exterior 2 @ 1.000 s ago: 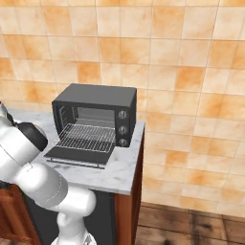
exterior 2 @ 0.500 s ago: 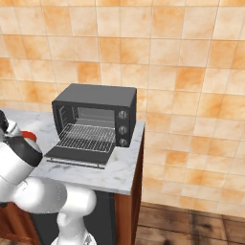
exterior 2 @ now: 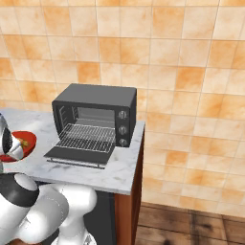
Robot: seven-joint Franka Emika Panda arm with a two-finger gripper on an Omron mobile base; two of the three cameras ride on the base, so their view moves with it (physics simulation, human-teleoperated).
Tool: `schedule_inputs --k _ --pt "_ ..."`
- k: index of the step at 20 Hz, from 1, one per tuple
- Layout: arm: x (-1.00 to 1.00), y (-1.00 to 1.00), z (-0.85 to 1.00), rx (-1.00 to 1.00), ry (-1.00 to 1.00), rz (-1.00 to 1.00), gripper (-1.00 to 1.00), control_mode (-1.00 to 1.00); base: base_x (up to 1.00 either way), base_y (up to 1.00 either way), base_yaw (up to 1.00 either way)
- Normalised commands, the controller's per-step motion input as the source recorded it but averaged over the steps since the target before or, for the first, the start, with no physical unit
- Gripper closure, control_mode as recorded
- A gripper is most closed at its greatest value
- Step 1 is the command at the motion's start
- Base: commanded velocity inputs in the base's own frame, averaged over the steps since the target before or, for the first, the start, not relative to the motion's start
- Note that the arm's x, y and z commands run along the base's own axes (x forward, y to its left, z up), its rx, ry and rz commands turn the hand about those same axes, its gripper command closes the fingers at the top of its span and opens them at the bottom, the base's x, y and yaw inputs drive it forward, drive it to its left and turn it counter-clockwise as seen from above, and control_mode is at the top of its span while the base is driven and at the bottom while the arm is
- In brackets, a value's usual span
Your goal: Pick up the heated bread from the toaster oven and place it in the bowl. Then move the bread bowl to the dining counter.
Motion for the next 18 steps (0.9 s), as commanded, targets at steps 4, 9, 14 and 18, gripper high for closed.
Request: schedule_inputs --k 4,9,14,18 --pt "0.05 0.02 -0.24 0.05 0.0 -0.14 -1.0 -1.0 0.0 0.0 0.0" --pt "0.28 0.22 -0.04 0.01 0.03 -0.07 -1.0 -1.0 0.0 0.0 0.0" --pt "0.11 0.15 -0.07 0.0 0.1 0.0 -1.0 -1.0 0.0 0.0 0.0" --pt "0.23 0.17 -0.06 0.0 0.07 0.0 -1.0 -1.0 0.0 0.0 0.0"
